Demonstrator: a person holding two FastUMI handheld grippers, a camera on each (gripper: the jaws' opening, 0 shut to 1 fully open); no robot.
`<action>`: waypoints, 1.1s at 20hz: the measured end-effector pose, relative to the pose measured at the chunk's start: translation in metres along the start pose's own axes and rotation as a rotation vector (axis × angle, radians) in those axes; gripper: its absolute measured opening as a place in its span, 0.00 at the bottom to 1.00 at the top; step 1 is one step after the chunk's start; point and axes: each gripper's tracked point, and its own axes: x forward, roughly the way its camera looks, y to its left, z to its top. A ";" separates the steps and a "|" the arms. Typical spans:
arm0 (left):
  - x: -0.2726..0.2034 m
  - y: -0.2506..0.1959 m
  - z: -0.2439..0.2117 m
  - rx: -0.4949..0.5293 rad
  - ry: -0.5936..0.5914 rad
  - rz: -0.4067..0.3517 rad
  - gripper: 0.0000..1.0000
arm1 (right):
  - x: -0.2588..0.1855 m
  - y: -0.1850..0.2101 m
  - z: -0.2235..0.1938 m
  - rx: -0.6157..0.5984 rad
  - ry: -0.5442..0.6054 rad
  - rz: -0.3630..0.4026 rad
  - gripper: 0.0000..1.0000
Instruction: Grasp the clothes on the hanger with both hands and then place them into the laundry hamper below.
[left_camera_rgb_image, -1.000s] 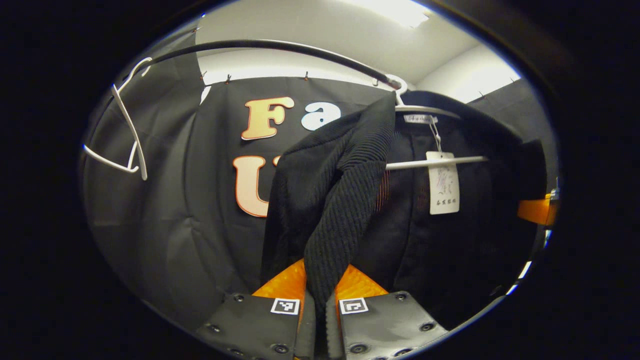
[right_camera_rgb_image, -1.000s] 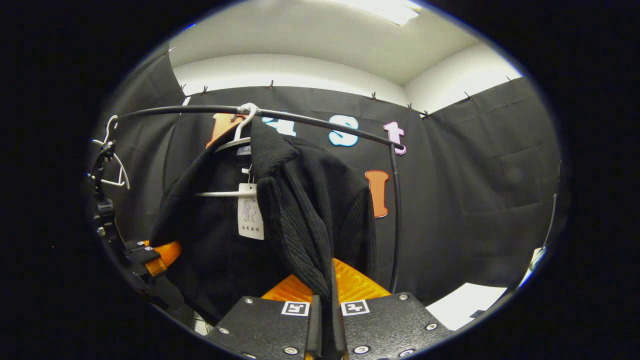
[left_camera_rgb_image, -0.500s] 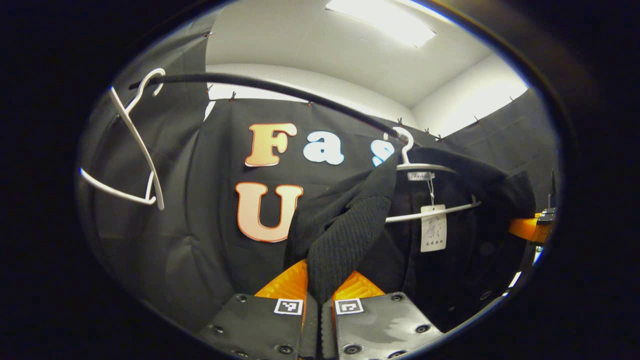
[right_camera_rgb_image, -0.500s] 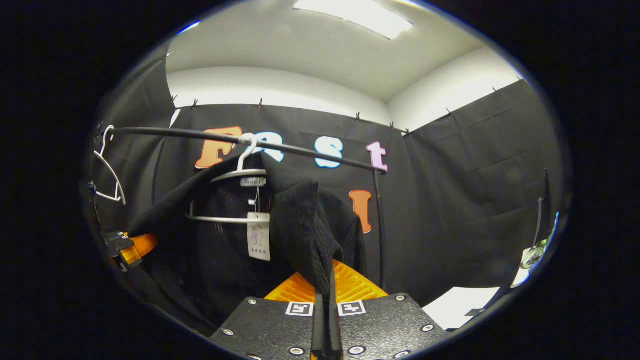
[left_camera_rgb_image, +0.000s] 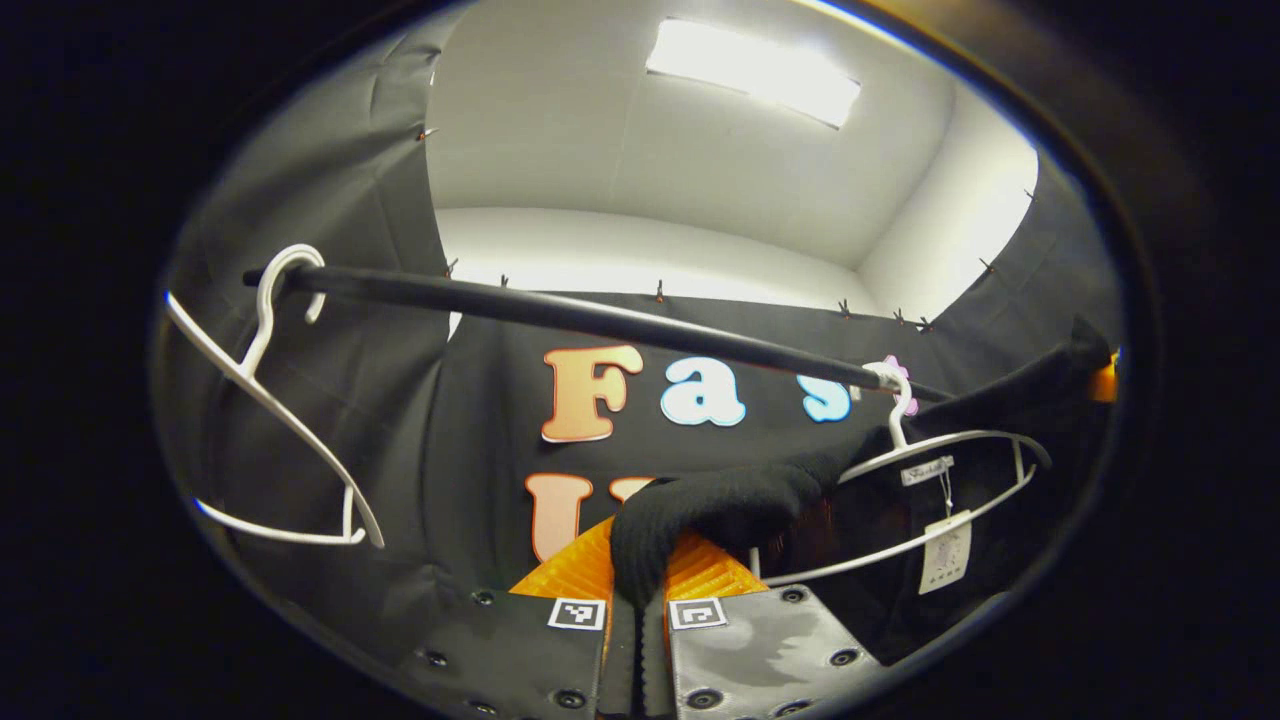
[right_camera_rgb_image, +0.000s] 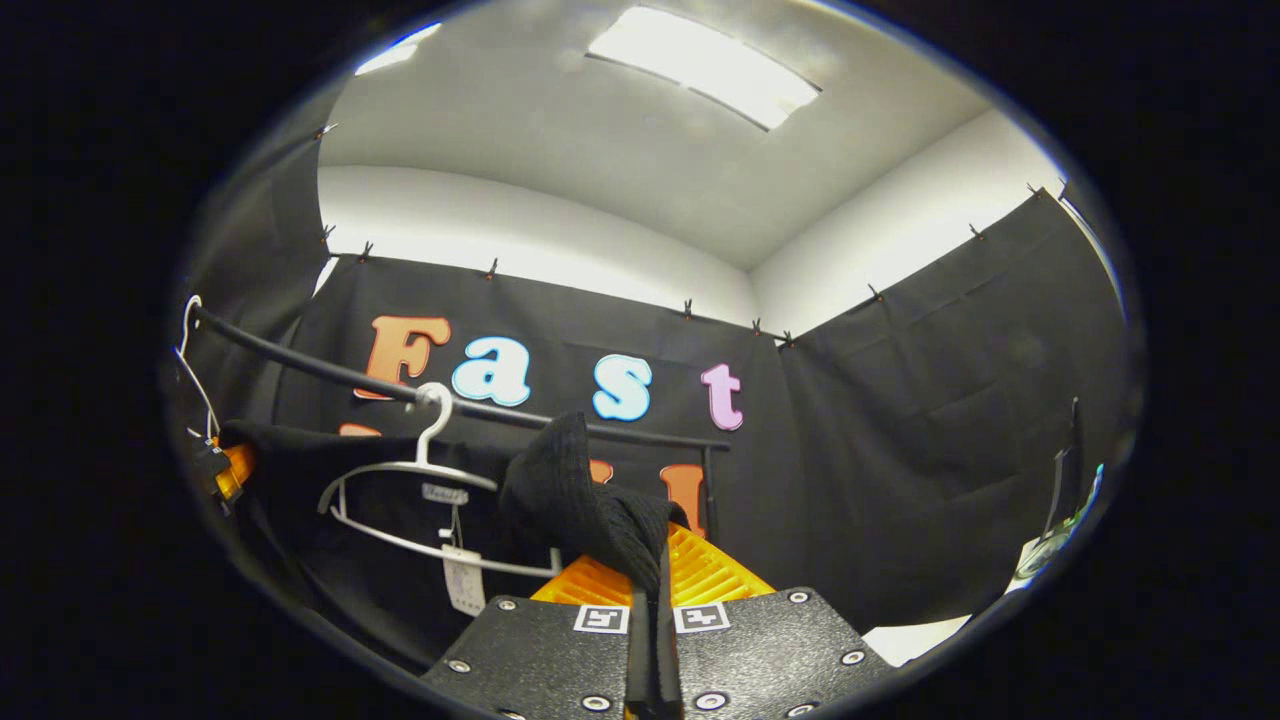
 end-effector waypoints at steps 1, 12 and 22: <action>0.007 0.002 0.004 0.003 -0.015 0.011 0.10 | 0.014 -0.009 0.008 -0.002 -0.008 -0.001 0.02; 0.053 0.020 -0.032 0.042 -0.012 0.119 0.10 | 0.108 -0.036 -0.072 -0.005 0.119 0.027 0.02; 0.066 0.023 -0.134 0.004 0.183 0.168 0.10 | 0.079 -0.010 -0.167 0.027 0.194 0.060 0.02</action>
